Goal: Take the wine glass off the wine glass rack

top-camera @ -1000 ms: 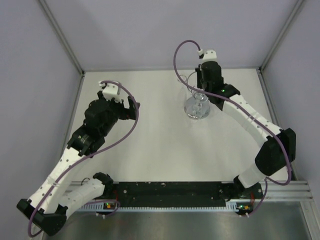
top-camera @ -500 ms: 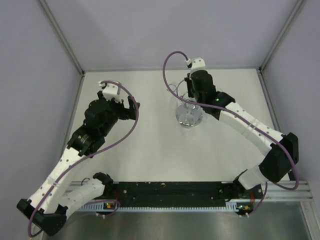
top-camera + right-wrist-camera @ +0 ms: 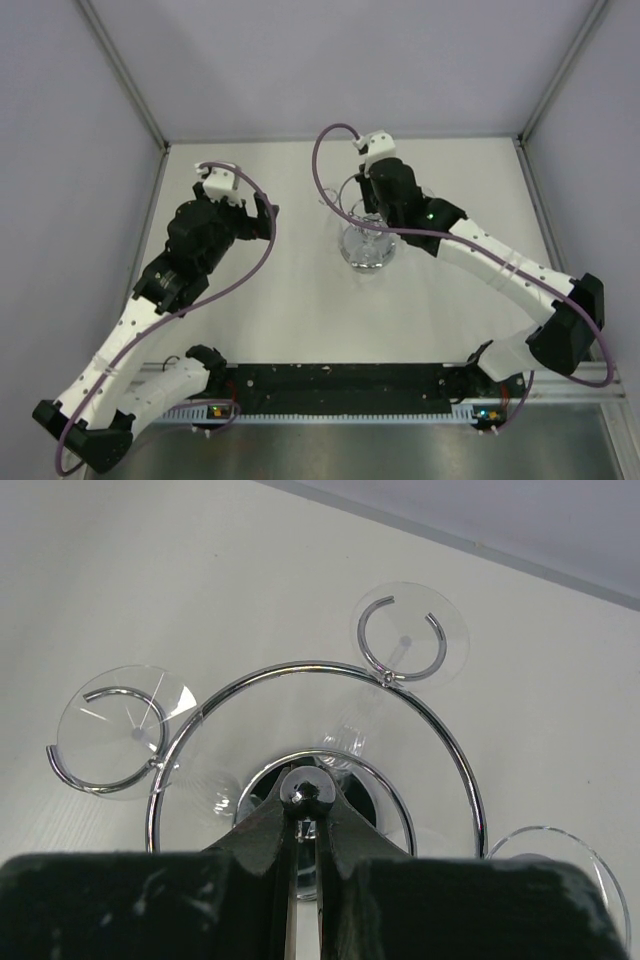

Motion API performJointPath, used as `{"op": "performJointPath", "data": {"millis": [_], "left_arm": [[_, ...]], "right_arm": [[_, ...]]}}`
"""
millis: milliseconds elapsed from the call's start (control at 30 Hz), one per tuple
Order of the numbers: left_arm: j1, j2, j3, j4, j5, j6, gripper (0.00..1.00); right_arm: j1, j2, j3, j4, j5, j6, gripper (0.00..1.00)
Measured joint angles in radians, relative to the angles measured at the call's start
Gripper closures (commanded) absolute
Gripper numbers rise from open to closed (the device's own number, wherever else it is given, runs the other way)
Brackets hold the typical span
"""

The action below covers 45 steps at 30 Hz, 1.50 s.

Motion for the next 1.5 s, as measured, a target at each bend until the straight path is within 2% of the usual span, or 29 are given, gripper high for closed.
{"op": "performJointPath", "data": {"millis": [500, 867, 1200, 1500], "left_arm": [[0.0, -0.003, 0.0, 0.0, -0.003, 0.0, 0.03], [0.0, -0.003, 0.0, 0.0, -0.003, 0.0, 0.03], [0.0, -0.002, 0.0, 0.0, -0.003, 0.0, 0.03], [0.0, -0.001, 0.0, 0.0, -0.003, 0.0, 0.03]], "right_arm": [[0.037, -0.011, -0.006, -0.015, 0.005, 0.008, 1.0], [0.123, -0.068, -0.04, -0.053, 0.01, 0.014, 1.0], [0.127, -0.071, -0.043, -0.059, 0.01, 0.018, 1.0], [0.127, -0.093, -0.051, -0.074, 0.013, 0.029, 0.78]]}}
